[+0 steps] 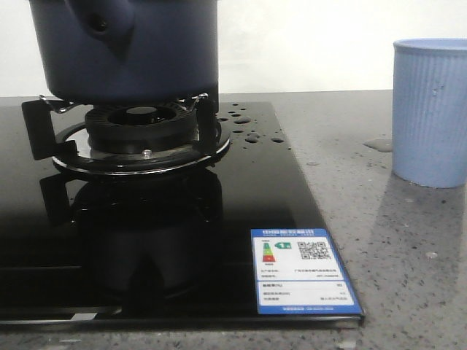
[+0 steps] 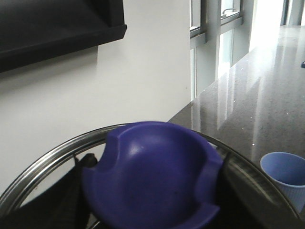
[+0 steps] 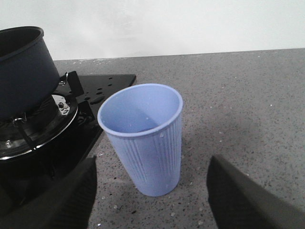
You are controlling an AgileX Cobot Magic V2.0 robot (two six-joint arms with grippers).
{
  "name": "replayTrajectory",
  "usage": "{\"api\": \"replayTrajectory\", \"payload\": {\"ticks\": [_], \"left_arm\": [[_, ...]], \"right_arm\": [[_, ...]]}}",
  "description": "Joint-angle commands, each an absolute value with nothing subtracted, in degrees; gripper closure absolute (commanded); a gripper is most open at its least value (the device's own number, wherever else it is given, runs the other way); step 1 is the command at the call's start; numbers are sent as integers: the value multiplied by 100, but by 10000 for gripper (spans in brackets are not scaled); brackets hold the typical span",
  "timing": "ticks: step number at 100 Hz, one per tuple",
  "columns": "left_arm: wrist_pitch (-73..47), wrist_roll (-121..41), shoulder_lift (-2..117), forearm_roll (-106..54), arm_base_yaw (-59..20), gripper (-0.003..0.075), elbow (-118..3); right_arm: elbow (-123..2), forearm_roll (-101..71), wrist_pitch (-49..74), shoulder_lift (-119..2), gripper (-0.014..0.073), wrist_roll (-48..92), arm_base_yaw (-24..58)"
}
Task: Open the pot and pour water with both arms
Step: 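Close the right gripper around the light blue ribbed cup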
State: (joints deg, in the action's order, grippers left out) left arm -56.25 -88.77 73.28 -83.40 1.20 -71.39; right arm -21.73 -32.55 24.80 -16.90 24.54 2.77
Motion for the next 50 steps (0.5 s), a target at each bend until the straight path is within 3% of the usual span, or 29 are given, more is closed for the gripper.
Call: {"api": "replayTrajectory", "payload": {"ticks": [1, 26, 50], "left_arm": [[-5387, -8208, 6722, -8135, 236, 488, -7333], [-4973, -7595, 5515, -7529, 300, 488, -6657], [-4737, -7595, 4899, -7539, 300, 488, -5936]], "right_arm": [[-2363, -3298, 1962, -1802, 148, 2749, 252], [-2363, -3393, 1660, -2033, 139, 3716, 263], [-2481, -3827, 1546, -2630, 23, 3912, 465]]}}
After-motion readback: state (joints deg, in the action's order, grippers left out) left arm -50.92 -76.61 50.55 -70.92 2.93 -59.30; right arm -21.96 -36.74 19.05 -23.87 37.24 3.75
